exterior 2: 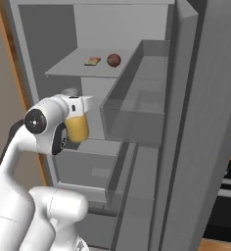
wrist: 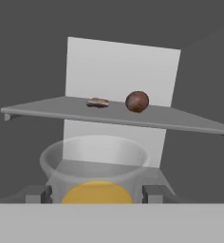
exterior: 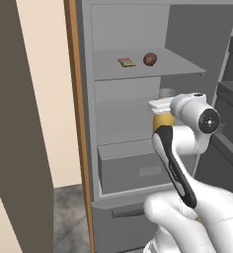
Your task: Move the onion and bar from the second highest shelf to the top shelf to make space. Then, place the pitcher from the counter on the cleared second highest shelf.
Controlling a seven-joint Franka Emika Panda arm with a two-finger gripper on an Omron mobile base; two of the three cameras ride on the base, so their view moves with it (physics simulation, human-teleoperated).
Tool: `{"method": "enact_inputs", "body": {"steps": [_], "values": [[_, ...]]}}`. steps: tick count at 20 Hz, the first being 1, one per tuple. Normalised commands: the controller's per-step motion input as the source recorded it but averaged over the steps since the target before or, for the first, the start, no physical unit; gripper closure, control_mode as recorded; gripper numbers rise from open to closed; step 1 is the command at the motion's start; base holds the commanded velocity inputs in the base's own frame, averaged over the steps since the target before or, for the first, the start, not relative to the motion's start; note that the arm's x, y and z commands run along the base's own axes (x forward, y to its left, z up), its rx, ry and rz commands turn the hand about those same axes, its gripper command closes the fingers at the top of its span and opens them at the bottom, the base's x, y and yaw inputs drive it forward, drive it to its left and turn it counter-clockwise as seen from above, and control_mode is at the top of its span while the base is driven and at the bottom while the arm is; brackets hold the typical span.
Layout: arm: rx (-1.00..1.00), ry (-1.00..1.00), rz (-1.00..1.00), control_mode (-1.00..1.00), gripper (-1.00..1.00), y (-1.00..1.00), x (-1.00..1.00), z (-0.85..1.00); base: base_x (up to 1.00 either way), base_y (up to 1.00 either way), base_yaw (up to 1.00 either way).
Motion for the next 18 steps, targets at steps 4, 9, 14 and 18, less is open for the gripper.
{"method": "enact_inputs", "body": {"steps": [4, 9, 14, 18], "values": [[0.0, 0.0, 0.0, -1.0, 1.0, 0.0, 0.4, -0.08, 0.0, 0.0, 0.0], [0.0, 0.0, 0.01, -1.0, 1.0, -0.04, 0.41, -0.12, 0.0, 0.0, 0.0], [0.0, 0.0, 0.01, -1.0, 1.0, -0.1, 0.42, -0.11, 0.0, 0.0, 0.0], [0.0, 0.0, 0.02, -1.0, 1.0, -0.13, 0.41, -0.08, 0.0, 0.0, 0.0]]}}
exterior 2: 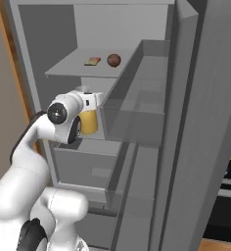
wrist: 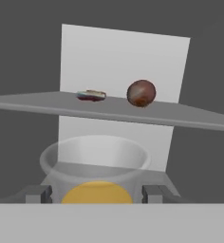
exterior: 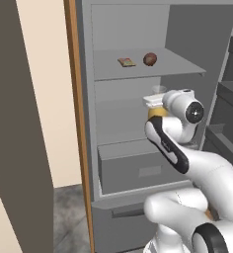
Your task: Move the onion and bar from the second highest shelf to the top shelf to make space. Then, place the pitcher from the counter on the cleared second highest shelf.
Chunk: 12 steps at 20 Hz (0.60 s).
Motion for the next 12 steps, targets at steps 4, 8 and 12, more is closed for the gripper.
{"method": "enact_inputs", "body": {"steps": [4, 8, 12], "values": [[0.0, 0.0, 0.02, -1.0, 1.0, -0.08, 0.39, -0.07, 0.0, 0.0, 0.0], [0.0, 0.0, 0.0, -1.0, 1.0, -0.01, 0.43, -0.09, 0.0, 0.0, 0.0], [0.0, 0.0, 0.0, -1.0, 1.0, 0.0, 0.47, -0.12, 0.0, 0.0, 0.0]]}}
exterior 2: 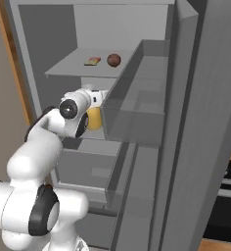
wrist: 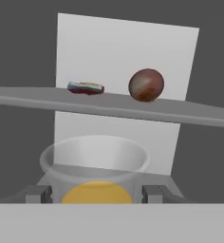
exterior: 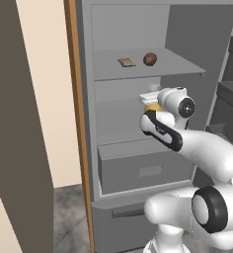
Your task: Move the onion and bar from the second highest shelf to the top shelf to make space. Then, place the pitcher from the counter on the cleared second highest shelf.
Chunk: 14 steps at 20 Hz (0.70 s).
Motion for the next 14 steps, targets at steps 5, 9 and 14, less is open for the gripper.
{"method": "enact_inputs", "body": {"steps": [5, 9, 14], "values": [[0.0, -0.01, 0.0, -1.0, 1.0, 0.0, 0.44, -0.12, 0.0, 0.0, 0.0], [0.0, -0.02, 0.0, -1.0, 1.0, 0.0, 0.35, -0.14, 0.0, 0.0, 0.0], [0.0, -0.05, 0.0, -1.0, 1.0, 0.0, 0.25, -0.28, 0.0, 0.0, 0.0]]}}
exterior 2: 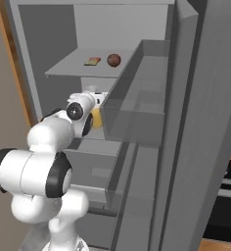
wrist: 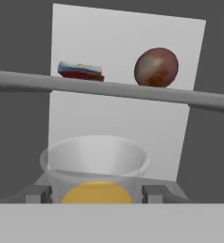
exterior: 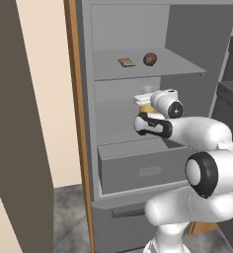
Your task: Move the onion and bar from the second highest shelf to the top shelf to make space. Then, place the pitcher from the counter on the cleared second highest shelf.
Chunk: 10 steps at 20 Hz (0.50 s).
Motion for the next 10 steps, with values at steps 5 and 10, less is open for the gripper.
{"method": "enact_inputs", "body": {"steps": [5, 10], "values": [[0.0, -0.03, 0.0, -1.0, 1.0, -0.04, 0.24, -0.3, 0.0, 0.0, 0.0], [0.0, 0.0, 0.0, -1.0, 1.0, -0.05, 0.35, -0.22, 0.0, 0.0, 0.0]]}}
